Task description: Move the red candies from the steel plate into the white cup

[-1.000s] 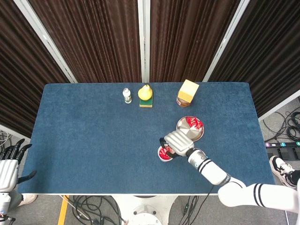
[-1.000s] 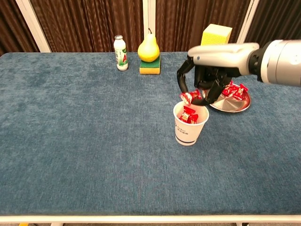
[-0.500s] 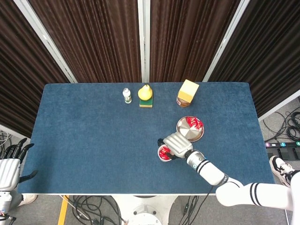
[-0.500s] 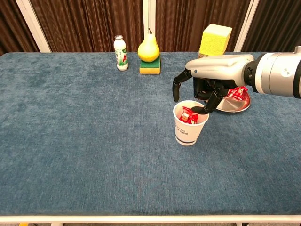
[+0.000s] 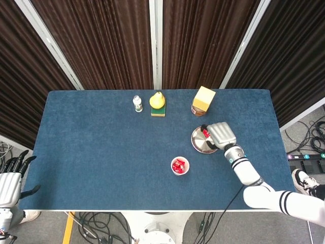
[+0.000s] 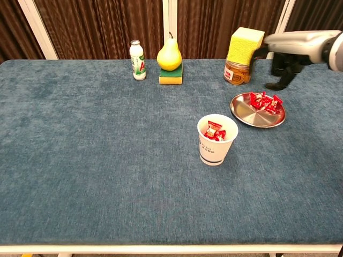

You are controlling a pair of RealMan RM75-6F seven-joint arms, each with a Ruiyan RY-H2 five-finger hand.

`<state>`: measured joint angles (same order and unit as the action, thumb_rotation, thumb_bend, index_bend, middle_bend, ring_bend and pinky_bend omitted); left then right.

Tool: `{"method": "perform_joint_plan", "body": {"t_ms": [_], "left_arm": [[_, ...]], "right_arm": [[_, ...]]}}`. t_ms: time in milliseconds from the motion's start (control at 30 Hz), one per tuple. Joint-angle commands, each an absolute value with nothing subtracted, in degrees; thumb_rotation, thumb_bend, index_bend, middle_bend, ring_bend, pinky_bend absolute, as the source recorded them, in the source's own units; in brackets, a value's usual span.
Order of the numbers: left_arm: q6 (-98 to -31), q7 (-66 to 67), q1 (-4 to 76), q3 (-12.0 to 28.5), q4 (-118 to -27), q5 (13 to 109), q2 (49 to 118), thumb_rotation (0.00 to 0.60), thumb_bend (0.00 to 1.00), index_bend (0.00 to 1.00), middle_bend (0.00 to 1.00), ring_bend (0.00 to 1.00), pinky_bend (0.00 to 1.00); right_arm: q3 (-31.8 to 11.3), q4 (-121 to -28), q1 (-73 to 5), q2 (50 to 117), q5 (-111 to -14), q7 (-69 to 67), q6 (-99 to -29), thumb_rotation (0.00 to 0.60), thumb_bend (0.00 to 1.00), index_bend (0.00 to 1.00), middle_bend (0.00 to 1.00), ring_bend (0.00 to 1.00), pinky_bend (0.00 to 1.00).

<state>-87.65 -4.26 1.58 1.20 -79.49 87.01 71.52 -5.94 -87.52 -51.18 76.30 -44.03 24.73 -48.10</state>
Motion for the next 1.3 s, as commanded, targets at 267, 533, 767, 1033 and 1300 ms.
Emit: {"method": "perform_joint_plan", "body": {"t_ms": [267, 533, 767, 1033, 1300], "left_arm": [[-88.20, -4.28, 1.03, 1.27, -79.61, 86.50, 71.26, 0.600, 0.10, 0.23, 0.16, 0.18, 0.16], [-88.22, -4.65, 0.79, 1.31, -79.39, 86.14, 71.30, 0.600, 0.10, 0.23, 0.16, 0.18, 0.16], [-88.34, -5.27, 0.56, 1.26, -78.92, 86.04, 71.45, 0.600, 0.10, 0.23, 0.16, 0.18, 0.16], [-88.23, -5.73, 0.38, 1.21, -78.38, 85.88, 71.71, 0.600, 0.10, 0.23, 0.16, 0.18, 0.16], [-88.10, -6.06, 0.33, 1.23, -78.10, 85.82, 71.84, 0.600, 0.10, 0.23, 0.16, 0.18, 0.16]], "right_arm": [[-3.62, -67.13, -55.01, 88.32, -29.75, 33.24, -42.28, 0.600, 0.33, 0.36, 0.95, 0.97, 1.00], [-4.09, -60.52, -56.70, 93.34, -27.51, 35.50, -40.18, 0.600, 0.33, 0.38, 0.95, 0.97, 1.00], [-4.93, -56.04, -57.79, 96.57, -26.42, 36.68, -38.60, 0.600, 0.33, 0.39, 0.95, 0.97, 1.00], [-5.39, -55.12, -57.87, 97.84, -27.41, 37.01, -38.44, 0.600, 0.31, 0.41, 0.95, 0.97, 1.00], [-5.59, -54.41, -57.47, 98.08, -26.91, 37.90, -38.65, 0.600, 0.30, 0.46, 0.95, 0.97, 1.00]]}}
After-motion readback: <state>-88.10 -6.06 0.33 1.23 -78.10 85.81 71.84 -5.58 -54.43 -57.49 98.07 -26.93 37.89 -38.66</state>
